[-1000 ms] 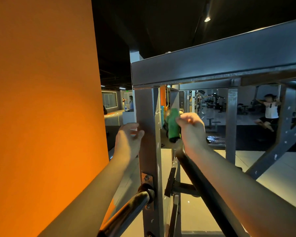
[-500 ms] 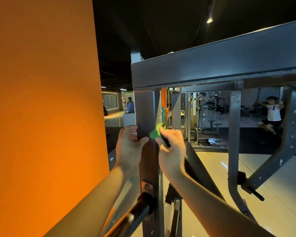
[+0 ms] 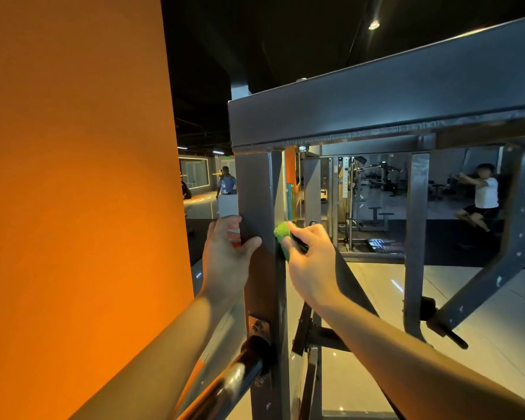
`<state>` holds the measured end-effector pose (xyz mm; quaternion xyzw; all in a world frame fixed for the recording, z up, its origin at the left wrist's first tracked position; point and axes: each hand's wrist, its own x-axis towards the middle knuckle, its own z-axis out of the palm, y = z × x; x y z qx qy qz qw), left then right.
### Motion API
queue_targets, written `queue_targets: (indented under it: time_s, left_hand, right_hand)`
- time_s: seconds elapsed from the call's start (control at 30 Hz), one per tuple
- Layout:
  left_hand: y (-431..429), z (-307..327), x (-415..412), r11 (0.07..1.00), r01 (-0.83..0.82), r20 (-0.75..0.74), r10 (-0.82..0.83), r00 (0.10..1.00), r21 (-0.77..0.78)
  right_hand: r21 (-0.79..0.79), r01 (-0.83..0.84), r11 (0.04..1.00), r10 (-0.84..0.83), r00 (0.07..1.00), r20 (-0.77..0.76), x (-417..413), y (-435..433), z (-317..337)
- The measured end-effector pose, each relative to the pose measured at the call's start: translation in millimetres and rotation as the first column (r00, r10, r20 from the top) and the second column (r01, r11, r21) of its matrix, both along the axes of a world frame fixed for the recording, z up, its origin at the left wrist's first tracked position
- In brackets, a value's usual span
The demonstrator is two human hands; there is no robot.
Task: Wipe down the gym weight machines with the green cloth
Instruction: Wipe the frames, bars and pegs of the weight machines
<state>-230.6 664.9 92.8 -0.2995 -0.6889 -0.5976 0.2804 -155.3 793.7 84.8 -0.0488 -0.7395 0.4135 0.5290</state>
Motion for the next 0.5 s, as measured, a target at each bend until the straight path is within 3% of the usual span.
queue_targets:
  time_s: [0.23,0.33,0.43,0.5]
  left_hand:
    - [2,-5,0,0.999,-0.019,0.007,0.02,1.0,-0.032]
    - [3,-11,1,0.998,-0.044,0.006,0.044,0.999,-0.041]
    - [2,-14,3,0.996,-0.071,-0.007,0.071,0.997,-0.062]
    - [2,-15,4,0.996,-0.067,-0.004,0.066,0.998,-0.064]
  right_hand:
    - [0.008,-0.057,0.998,0.058,0.99,-0.126,-22,8,72]
    - [0.043,0.005,0.999,0.001,0.992,-0.126,-15,-1,21]
    - [0.056,-0.011,0.998,0.012,1.0,-0.02,1,-10,-40]
    - [0.065,-0.03,0.997,0.028,0.999,0.031,3,-5,-43]
